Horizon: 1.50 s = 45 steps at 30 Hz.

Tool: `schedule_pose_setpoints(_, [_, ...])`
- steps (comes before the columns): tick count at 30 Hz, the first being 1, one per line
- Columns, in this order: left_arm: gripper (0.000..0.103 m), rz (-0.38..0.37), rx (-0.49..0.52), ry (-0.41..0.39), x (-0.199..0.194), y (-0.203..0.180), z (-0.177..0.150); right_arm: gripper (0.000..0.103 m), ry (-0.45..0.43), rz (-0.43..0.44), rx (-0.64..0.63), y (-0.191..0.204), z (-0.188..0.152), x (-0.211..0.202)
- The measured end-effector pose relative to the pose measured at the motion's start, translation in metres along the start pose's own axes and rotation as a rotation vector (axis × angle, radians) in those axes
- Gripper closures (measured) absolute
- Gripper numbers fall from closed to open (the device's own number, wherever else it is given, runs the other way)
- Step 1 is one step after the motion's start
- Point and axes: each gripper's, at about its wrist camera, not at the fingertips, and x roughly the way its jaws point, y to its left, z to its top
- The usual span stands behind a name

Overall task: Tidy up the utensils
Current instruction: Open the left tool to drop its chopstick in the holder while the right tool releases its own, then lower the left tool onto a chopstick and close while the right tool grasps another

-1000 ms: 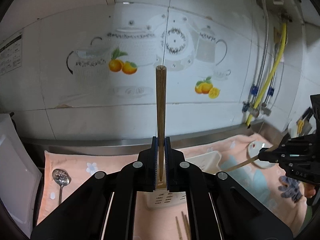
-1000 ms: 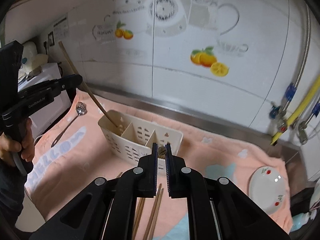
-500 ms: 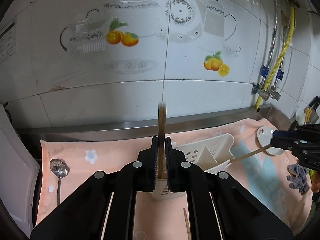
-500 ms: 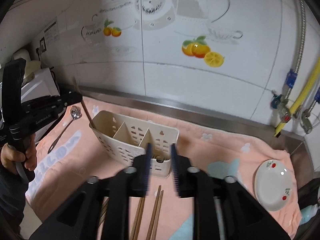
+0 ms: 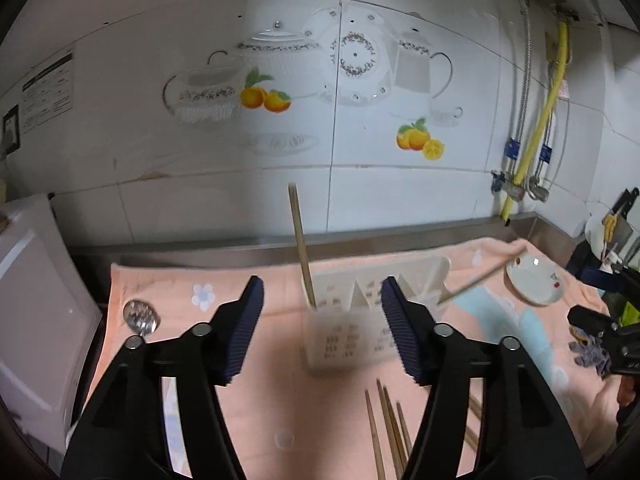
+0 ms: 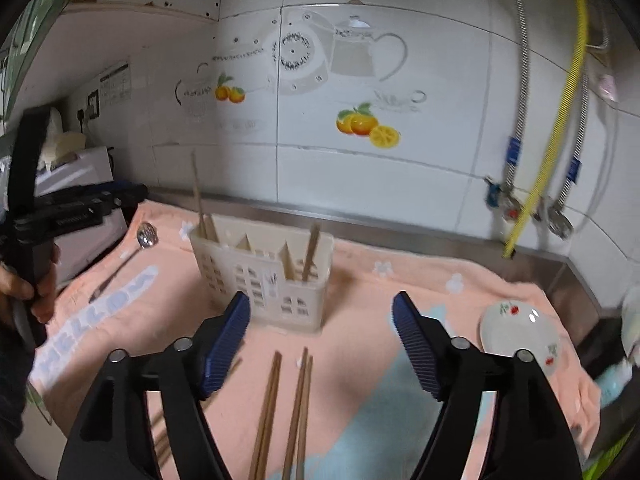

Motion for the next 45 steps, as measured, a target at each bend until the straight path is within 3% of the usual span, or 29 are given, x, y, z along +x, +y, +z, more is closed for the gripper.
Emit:
schedule_pose_setpoints(5, [0.029, 0.018, 0.016, 0.024, -0.015, -0.003, -0.040, 0.027, 0.044, -0.046, 0.010, 0.004, -0.054, -0.003])
schedule_pose_setpoints(9, [0.028, 0.014, 0.013, 0.086, -0.017, -0.005, -0.075, 0.022, 0.087, -0.051, 0.047, 0.002, -0.086, 0.002])
schedule_pose_setpoints(12, [0.028, 0.020, 0.007, 0.135, -0.015, -0.008, -0.100, 0.022, 0.112, -0.105, 0.026, 0.006, -0.110, 0.007])
schedule_pose_setpoints(23, [0.024, 0.038, -0.031, 0.256, -0.007, -0.011, -0.160, 0.022, 0.203, -0.114, 0.059, 0.002, -0.166, 0.022])
schedule_pose_setpoints(41, [0.025, -0.003, -0.018, 0.337, 0.000, -0.028, -0.195, 0.069, 0.291, -0.030, 0.075, 0.011, -0.192, 0.047])
schedule_pose_setpoints(45, [0.043, -0.036, -0.004, 0.358, 0.003, -0.036, -0.202, 0.078, 0.285, -0.031, 0.074, 0.011, -0.191, 0.049])
